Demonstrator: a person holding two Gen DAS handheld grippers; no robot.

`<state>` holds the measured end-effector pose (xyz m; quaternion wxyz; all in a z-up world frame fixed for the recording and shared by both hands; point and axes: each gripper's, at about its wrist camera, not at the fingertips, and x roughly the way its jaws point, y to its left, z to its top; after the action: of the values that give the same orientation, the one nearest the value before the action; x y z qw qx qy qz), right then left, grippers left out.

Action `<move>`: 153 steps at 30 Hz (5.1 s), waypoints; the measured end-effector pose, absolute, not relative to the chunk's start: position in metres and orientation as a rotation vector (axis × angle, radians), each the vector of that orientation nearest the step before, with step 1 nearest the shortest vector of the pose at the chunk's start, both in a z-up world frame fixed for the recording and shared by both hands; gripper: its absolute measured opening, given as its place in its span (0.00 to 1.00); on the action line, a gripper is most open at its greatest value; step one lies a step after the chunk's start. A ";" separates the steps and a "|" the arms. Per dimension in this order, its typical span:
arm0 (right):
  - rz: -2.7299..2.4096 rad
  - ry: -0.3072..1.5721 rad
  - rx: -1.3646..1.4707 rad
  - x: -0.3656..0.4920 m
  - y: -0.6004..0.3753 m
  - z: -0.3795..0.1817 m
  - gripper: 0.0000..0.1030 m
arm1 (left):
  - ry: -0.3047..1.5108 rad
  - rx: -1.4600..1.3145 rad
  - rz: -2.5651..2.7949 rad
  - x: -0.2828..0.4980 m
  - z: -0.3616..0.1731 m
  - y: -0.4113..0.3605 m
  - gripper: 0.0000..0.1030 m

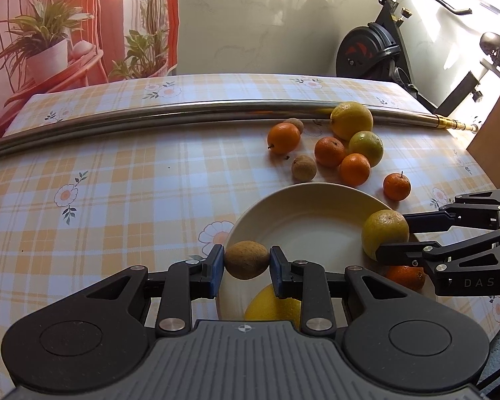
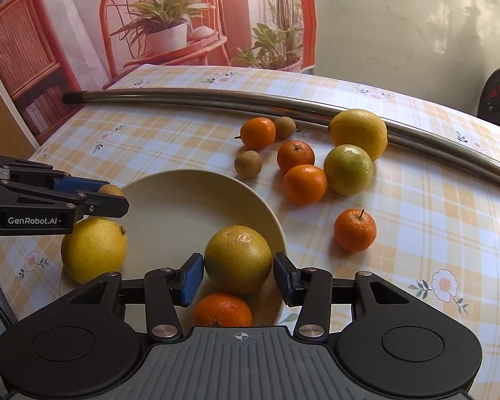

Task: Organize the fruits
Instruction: 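Lower the kiwi and grapefruit into the plate and open both grippers, then lift both open grippers away from the plate, then grasp an orange mandarin with the right gripper while the left grasps another mandarin, then carry both mandarins over the white plate with both grippers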

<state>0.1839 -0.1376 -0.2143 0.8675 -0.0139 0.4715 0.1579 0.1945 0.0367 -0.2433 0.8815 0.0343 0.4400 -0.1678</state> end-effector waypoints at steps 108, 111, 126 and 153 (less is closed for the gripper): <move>0.154 0.877 0.108 0.214 -0.218 -0.233 0.30 | 0.941 -0.112 -0.356 0.265 -0.226 -0.008 0.32; 0.158 0.864 0.120 0.213 -0.220 -0.230 0.30 | 0.948 -0.113 -0.355 0.273 -0.229 -0.015 0.32; 0.153 0.841 0.192 0.210 -0.235 -0.228 0.30 | 1.005 -0.303 -0.273 0.337 -0.261 -0.017 0.42; 0.148 0.841 0.234 0.208 -0.236 -0.230 0.30 | 0.982 -0.193 -0.354 0.319 -0.257 -0.021 0.40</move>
<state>0.2080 -0.2358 -0.2299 0.9036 0.1134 0.4069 0.0717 0.3188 -0.0208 -0.2573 0.8623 -0.0921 0.4683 -0.1690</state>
